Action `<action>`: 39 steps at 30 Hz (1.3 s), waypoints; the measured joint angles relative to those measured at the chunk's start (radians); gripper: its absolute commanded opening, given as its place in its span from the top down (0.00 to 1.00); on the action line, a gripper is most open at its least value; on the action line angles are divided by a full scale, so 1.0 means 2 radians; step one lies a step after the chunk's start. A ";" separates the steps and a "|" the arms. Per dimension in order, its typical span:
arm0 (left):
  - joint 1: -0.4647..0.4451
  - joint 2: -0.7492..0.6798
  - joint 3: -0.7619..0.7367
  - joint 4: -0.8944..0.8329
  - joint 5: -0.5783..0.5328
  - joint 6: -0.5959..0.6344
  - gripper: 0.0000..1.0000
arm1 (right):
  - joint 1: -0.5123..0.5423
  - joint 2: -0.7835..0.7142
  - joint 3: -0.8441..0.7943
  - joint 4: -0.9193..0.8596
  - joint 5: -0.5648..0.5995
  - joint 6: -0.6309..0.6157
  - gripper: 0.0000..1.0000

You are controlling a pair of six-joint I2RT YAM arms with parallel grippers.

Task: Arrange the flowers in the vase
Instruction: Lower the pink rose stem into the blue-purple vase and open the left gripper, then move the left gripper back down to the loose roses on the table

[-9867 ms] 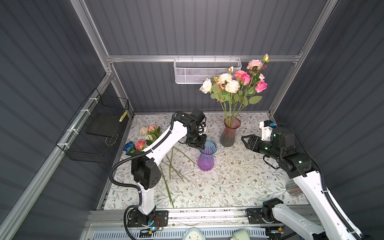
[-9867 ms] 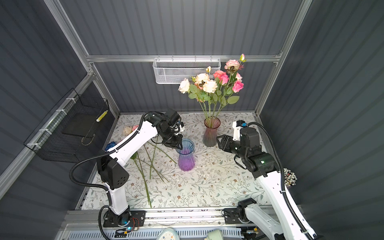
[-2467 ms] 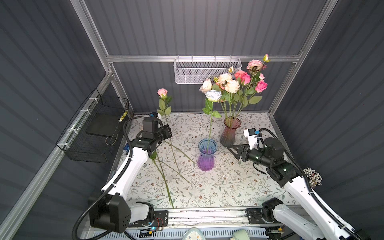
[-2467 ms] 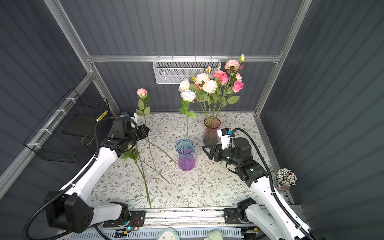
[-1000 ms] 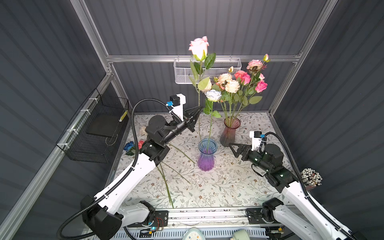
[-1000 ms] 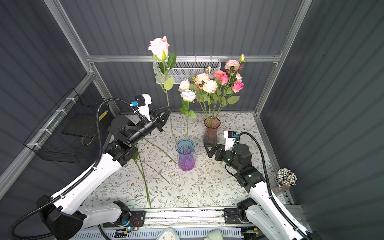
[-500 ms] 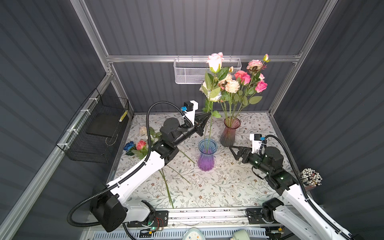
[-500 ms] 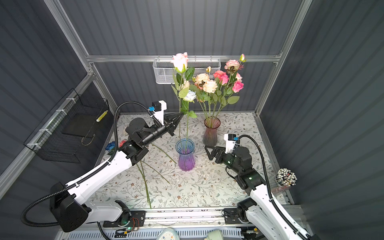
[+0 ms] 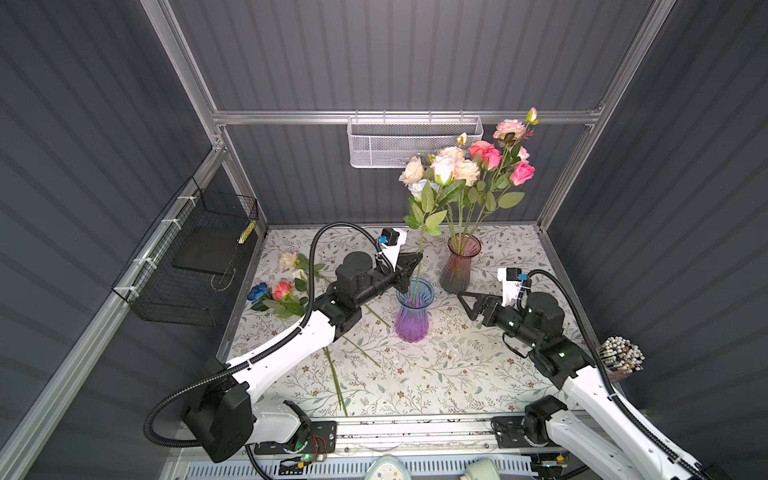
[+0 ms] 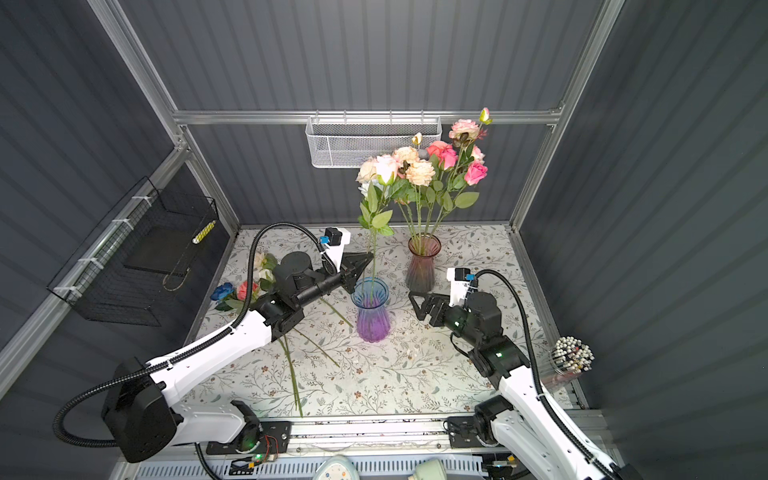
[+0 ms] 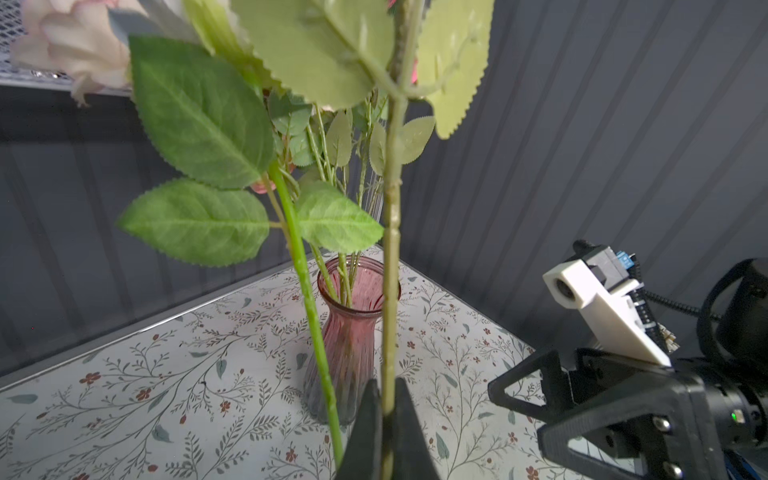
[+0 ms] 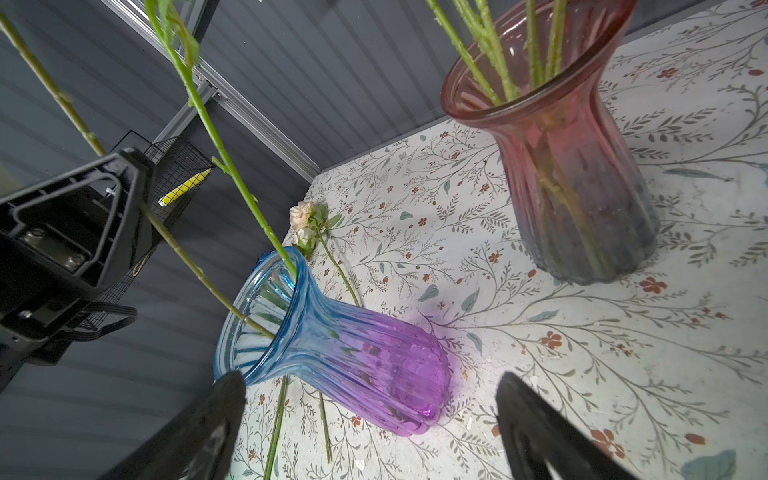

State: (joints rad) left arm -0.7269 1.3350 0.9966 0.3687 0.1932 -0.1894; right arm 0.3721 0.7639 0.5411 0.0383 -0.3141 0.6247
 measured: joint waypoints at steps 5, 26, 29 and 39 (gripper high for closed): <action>-0.003 0.000 -0.005 -0.019 0.001 0.004 0.70 | 0.000 0.002 0.000 0.003 -0.010 0.002 0.05; -0.006 -0.096 0.022 -0.163 -0.051 0.043 0.30 | 0.000 -0.013 0.000 0.004 -0.020 0.002 0.05; -0.006 -0.133 0.006 -0.170 -0.119 0.039 0.25 | 0.000 -0.019 0.000 0.003 -0.021 0.002 0.05; 0.039 -0.135 -0.029 -0.311 -0.407 -0.109 0.39 | 0.000 -0.029 0.000 -0.001 -0.020 0.000 0.06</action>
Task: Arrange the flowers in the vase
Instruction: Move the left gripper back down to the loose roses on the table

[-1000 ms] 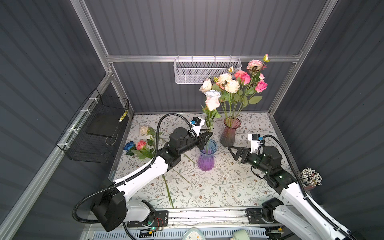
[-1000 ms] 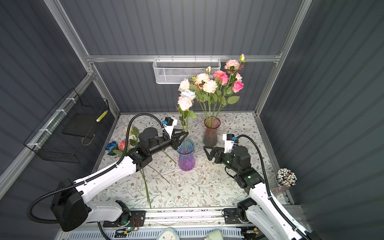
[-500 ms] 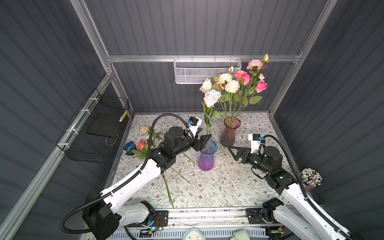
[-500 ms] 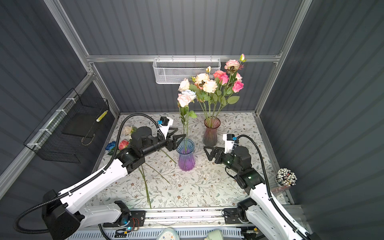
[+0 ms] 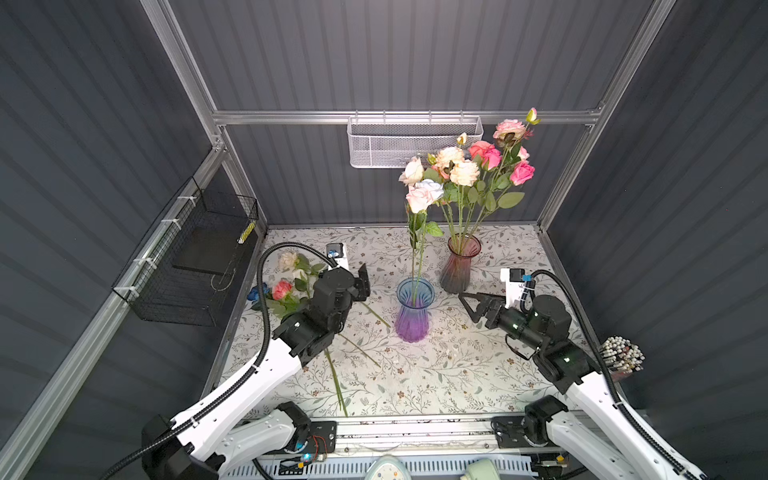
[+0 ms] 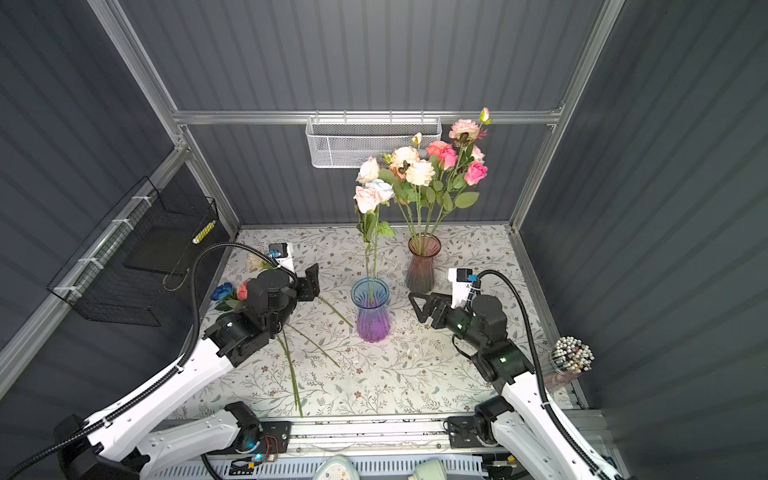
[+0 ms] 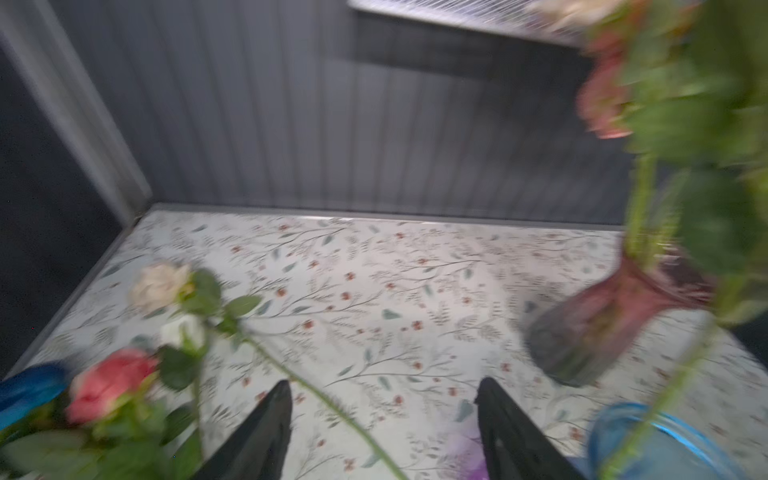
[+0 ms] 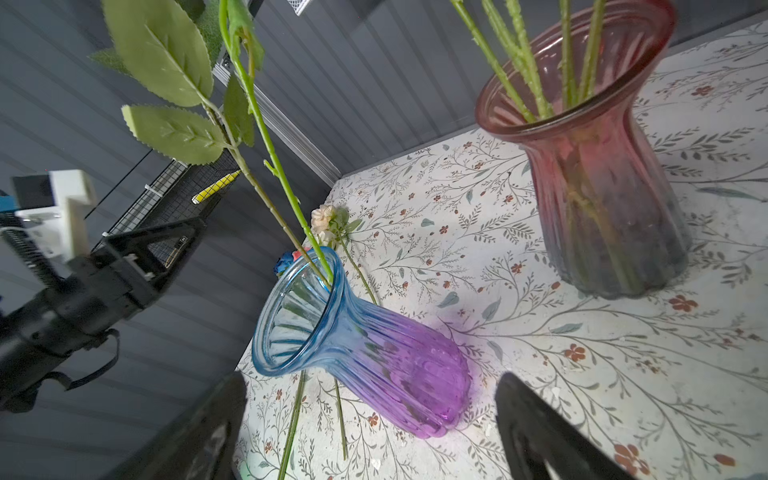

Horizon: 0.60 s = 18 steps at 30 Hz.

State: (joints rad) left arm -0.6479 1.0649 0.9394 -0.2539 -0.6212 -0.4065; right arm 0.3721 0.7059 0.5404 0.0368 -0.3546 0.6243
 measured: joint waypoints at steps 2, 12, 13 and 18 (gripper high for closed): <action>0.051 0.020 -0.004 -0.036 -0.004 -0.040 0.40 | 0.000 0.001 0.000 0.000 0.000 0.000 0.06; 0.181 0.147 -0.043 -0.095 0.090 -0.127 0.50 | 0.000 0.004 -0.003 -0.003 -0.001 0.000 0.08; 0.188 0.163 -0.043 -0.094 0.104 -0.127 0.51 | 0.000 0.005 -0.003 -0.003 -0.002 0.000 0.08; 0.209 0.217 -0.044 -0.085 0.153 -0.126 0.59 | 0.000 0.011 -0.004 -0.003 -0.007 0.000 0.09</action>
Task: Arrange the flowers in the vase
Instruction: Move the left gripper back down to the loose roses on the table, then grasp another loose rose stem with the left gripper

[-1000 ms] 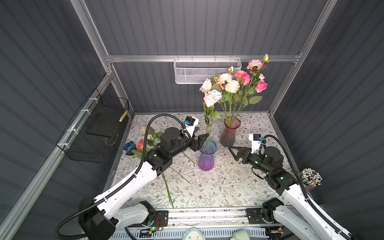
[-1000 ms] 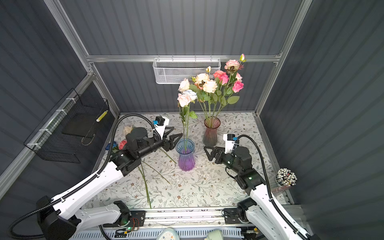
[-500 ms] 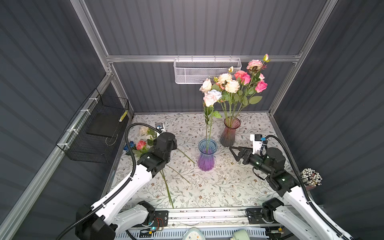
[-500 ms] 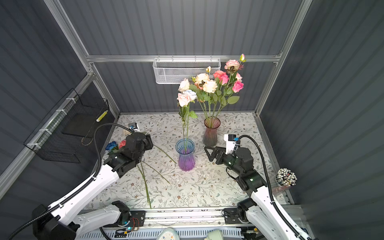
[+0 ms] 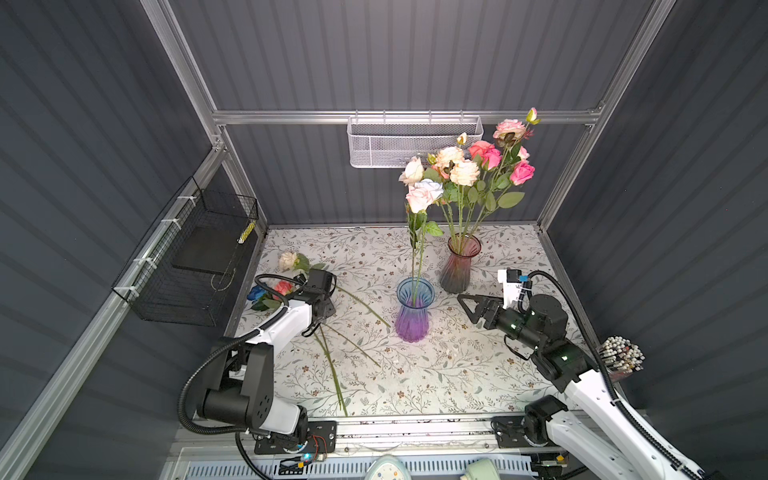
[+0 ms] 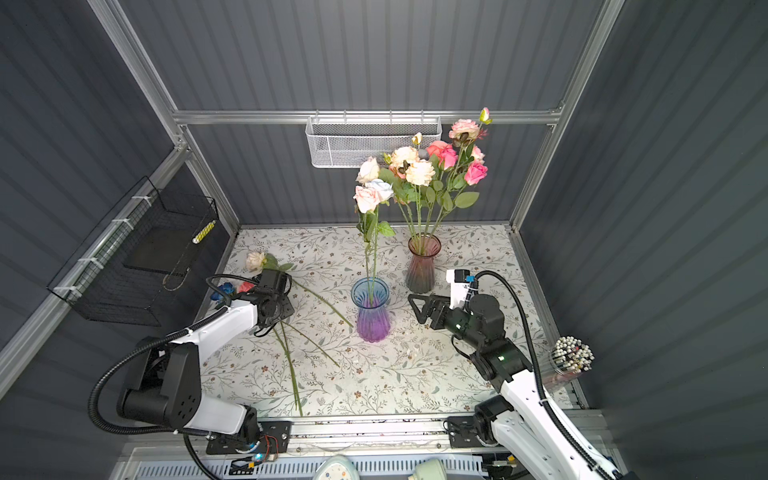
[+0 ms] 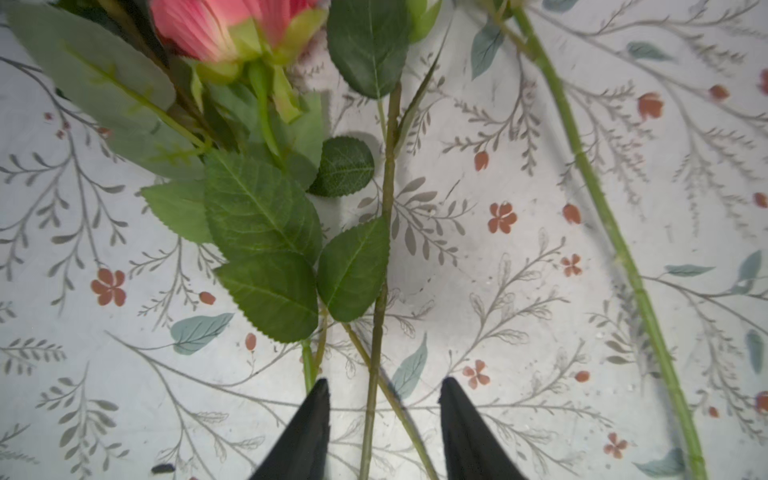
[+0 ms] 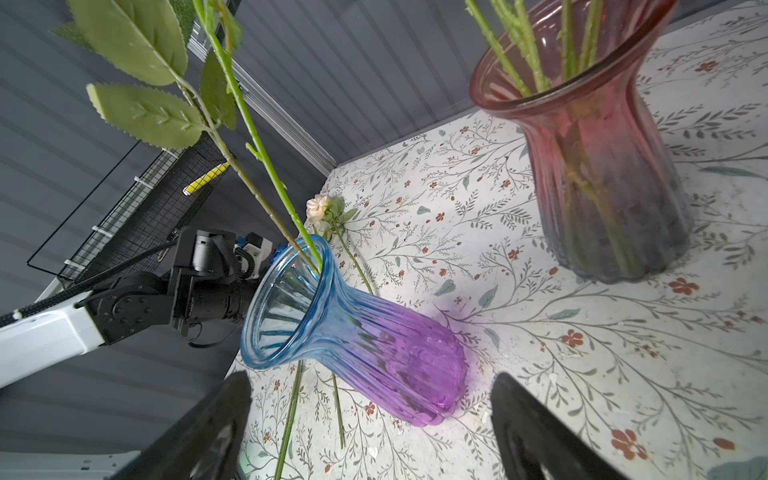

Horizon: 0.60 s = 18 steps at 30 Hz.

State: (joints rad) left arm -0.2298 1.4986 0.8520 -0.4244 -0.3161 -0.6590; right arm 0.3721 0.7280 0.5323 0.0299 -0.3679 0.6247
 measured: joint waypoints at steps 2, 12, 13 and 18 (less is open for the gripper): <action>0.003 0.009 0.000 0.002 0.008 0.001 0.66 | 0.000 0.001 -0.002 0.000 -0.001 0.000 0.09; 0.014 0.031 0.000 0.011 0.020 0.020 0.76 | 0.000 0.002 -0.003 0.000 -0.001 0.000 0.10; 0.014 0.031 0.000 0.012 0.019 0.021 0.74 | 0.000 0.002 -0.003 0.000 -0.001 0.000 0.09; 0.014 0.031 0.000 0.014 0.015 0.027 0.80 | 0.000 0.002 -0.003 0.000 -0.001 0.000 0.10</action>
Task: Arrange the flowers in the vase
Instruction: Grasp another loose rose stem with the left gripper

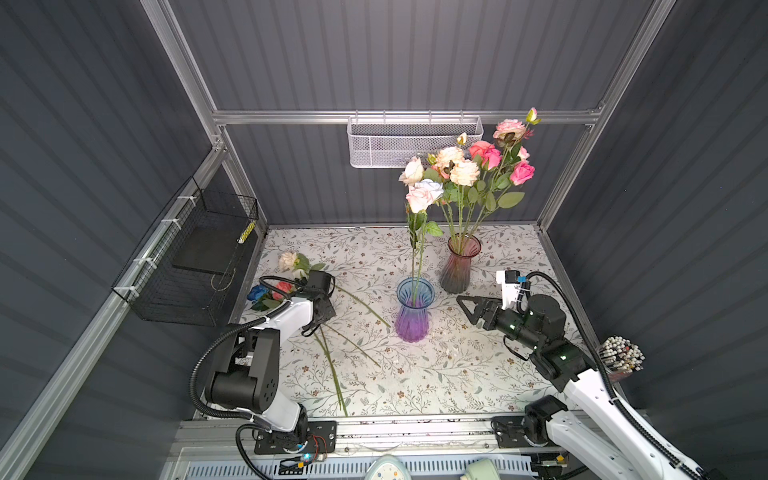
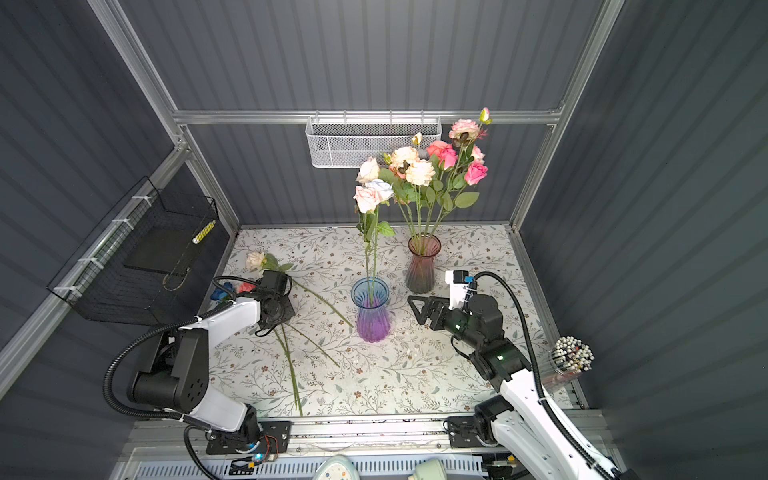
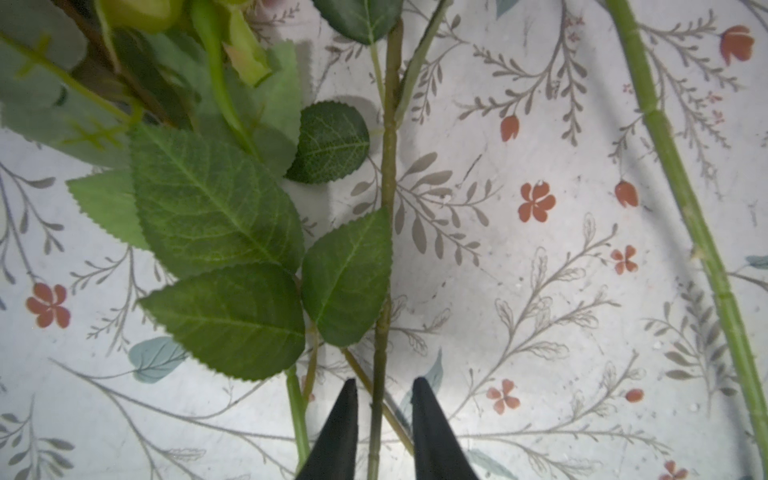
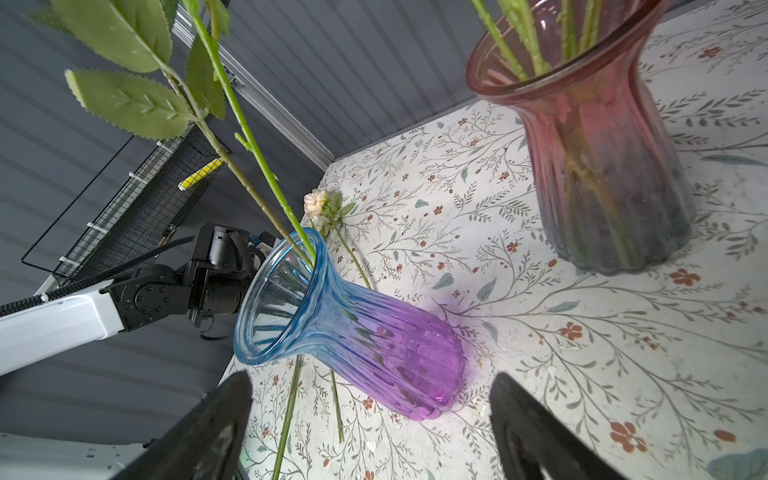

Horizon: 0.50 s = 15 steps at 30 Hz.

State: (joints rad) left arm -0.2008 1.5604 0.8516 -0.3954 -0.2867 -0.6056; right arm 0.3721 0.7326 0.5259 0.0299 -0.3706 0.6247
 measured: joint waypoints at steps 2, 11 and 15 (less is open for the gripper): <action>0.001 0.001 0.000 0.002 0.000 0.003 0.88 | 0.000 0.000 0.000 0.000 0.000 0.000 0.09; 0.002 0.006 0.010 0.010 0.040 0.016 1.00 | 0.000 -0.006 0.000 0.000 0.000 0.000 0.09; 0.002 0.013 0.051 0.007 0.080 0.019 1.00 | 0.000 -0.004 0.000 0.000 0.000 0.000 0.10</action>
State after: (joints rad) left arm -0.1963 1.5871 0.9543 -0.3805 -0.1265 -0.5674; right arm 0.3721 0.7246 0.5251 0.0296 -0.3702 0.6247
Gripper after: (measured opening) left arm 0.045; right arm 0.904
